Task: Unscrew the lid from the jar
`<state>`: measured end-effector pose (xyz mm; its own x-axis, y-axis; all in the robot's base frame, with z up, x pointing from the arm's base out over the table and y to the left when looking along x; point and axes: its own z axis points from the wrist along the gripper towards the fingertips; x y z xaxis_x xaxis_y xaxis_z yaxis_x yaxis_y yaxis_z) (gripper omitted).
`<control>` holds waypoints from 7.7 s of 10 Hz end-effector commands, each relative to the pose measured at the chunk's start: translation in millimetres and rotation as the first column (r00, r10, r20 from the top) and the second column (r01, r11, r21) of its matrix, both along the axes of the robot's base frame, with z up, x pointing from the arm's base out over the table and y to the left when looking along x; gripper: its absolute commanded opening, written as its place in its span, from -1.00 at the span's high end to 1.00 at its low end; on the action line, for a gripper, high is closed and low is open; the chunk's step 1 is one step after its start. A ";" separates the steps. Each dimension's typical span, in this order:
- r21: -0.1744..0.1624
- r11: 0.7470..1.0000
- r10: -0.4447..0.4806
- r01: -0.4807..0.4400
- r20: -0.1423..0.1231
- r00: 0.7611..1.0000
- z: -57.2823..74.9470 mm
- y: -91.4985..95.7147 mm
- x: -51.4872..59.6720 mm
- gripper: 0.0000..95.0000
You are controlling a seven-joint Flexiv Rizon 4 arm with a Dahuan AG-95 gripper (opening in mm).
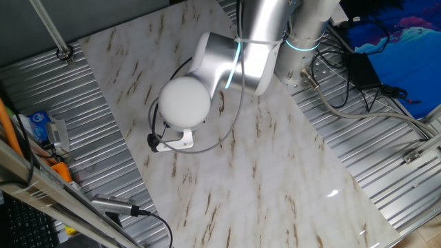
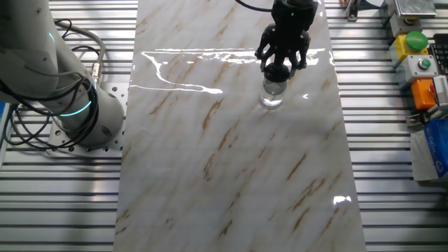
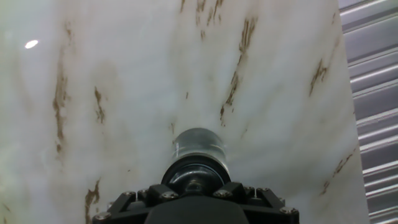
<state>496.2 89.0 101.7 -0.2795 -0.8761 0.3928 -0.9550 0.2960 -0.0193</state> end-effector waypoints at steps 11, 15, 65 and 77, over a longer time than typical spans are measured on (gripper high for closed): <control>0.030 0.998 0.059 -0.059 -0.013 0.998 0.6 0.8 0.2 -0.60; 0.085 0.995 0.045 -0.044 -0.005 0.999 17.2 5.0 -3.9 -0.60; 0.321 0.918 -0.289 0.232 0.143 0.946 20.6 -104.7 73.1 1.00; 0.367 0.926 -0.141 0.085 0.128 0.982 -4.3 -202.7 142.7 1.00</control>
<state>636.8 -109.6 98.2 -0.4238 -0.9057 0.0032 -0.9054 0.4235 -0.0302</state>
